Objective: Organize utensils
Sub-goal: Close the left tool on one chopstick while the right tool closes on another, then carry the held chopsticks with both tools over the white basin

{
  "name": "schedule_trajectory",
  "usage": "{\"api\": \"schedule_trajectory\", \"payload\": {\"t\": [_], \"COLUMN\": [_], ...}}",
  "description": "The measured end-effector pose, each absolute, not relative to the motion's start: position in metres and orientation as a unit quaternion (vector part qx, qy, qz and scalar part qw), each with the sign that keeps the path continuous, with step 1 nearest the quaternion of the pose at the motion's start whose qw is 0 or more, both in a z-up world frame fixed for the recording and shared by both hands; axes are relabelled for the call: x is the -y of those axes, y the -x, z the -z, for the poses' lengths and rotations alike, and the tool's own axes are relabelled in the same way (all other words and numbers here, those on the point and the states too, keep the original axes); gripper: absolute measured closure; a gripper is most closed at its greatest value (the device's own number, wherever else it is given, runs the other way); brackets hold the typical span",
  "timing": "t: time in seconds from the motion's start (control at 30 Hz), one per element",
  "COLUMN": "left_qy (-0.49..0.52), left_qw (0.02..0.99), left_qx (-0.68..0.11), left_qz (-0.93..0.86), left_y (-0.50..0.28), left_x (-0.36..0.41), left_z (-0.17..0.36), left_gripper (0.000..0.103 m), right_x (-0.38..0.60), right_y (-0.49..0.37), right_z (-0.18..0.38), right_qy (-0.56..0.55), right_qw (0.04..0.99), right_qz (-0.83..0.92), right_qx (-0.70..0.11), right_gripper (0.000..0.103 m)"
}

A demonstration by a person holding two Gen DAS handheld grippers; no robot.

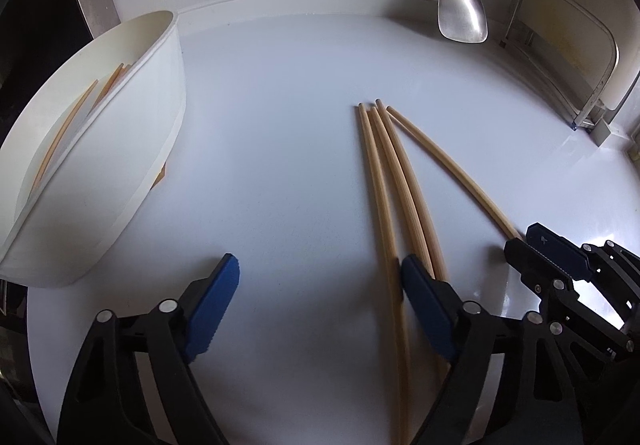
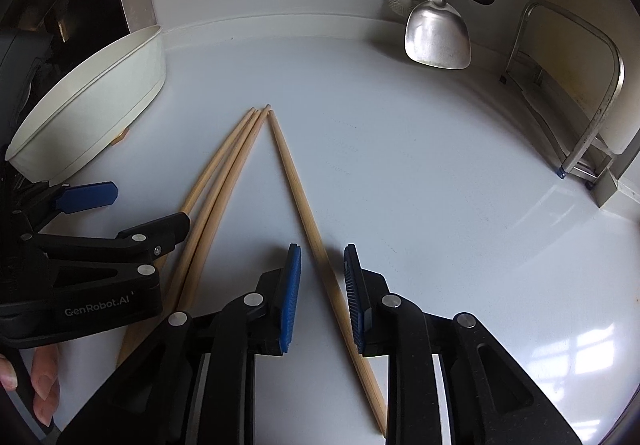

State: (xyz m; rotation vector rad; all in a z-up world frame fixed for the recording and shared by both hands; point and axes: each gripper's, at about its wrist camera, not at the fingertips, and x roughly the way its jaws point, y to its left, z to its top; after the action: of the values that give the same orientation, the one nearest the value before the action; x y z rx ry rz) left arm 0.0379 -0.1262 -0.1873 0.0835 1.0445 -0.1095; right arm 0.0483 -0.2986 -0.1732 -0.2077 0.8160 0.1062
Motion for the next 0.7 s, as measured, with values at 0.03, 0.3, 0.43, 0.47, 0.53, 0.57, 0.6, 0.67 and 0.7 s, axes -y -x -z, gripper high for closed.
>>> {"api": "schedule_trajectory", "payload": {"t": [0.03, 0.3, 0.43, 0.47, 0.53, 0.57, 0.6, 0.67, 0.7], "left_qy": [-0.040, -0.053, -0.048, -0.043, -0.042, -0.047, -0.052, -0.056, -0.056], "left_qw": [0.865, 0.866, 0.855, 0.851, 0.846, 0.848, 0.850, 0.852, 0.854], "left_qx": [-0.497, -0.490, -0.509, -0.515, -0.521, -0.517, -0.513, -0.507, -0.504], "left_qz": [0.054, 0.082, 0.092, 0.096, 0.102, 0.105, 0.108, 0.115, 0.118], "left_y": [-0.037, -0.029, -0.031, -0.031, -0.030, -0.029, -0.028, -0.027, -0.028], "left_x": [0.127, 0.138, 0.138, 0.136, 0.134, 0.134, 0.133, 0.131, 0.129], "left_z": [0.187, 0.182, 0.180, 0.179, 0.175, 0.170, 0.165, 0.151, 0.144], "left_gripper": [0.034, 0.095, 0.095, 0.095, 0.095, 0.095, 0.095, 0.095, 0.095], "right_x": [0.299, 0.304, 0.310, 0.312, 0.315, 0.316, 0.316, 0.316, 0.314], "right_y": [-0.048, -0.050, -0.050, -0.050, -0.049, -0.048, -0.047, -0.044, -0.043], "right_z": [0.173, 0.171, 0.169, 0.168, 0.164, 0.160, 0.157, 0.147, 0.142], "right_qy": [0.101, 0.070, 0.038, 0.025, 0.005, -0.001, -0.005, -0.012, -0.016], "right_qw": [0.911, 0.908, 0.905, 0.904, 0.903, 0.903, 0.903, 0.904, 0.904], "right_qz": [-0.053, -0.062, -0.064, -0.065, -0.065, -0.063, -0.061, -0.057, -0.056], "right_qx": [-0.396, -0.409, -0.418, -0.422, -0.425, -0.426, -0.426, -0.424, -0.423], "right_gripper": [0.084, 0.097, 0.097, 0.097, 0.097, 0.097, 0.097, 0.097, 0.097]}}
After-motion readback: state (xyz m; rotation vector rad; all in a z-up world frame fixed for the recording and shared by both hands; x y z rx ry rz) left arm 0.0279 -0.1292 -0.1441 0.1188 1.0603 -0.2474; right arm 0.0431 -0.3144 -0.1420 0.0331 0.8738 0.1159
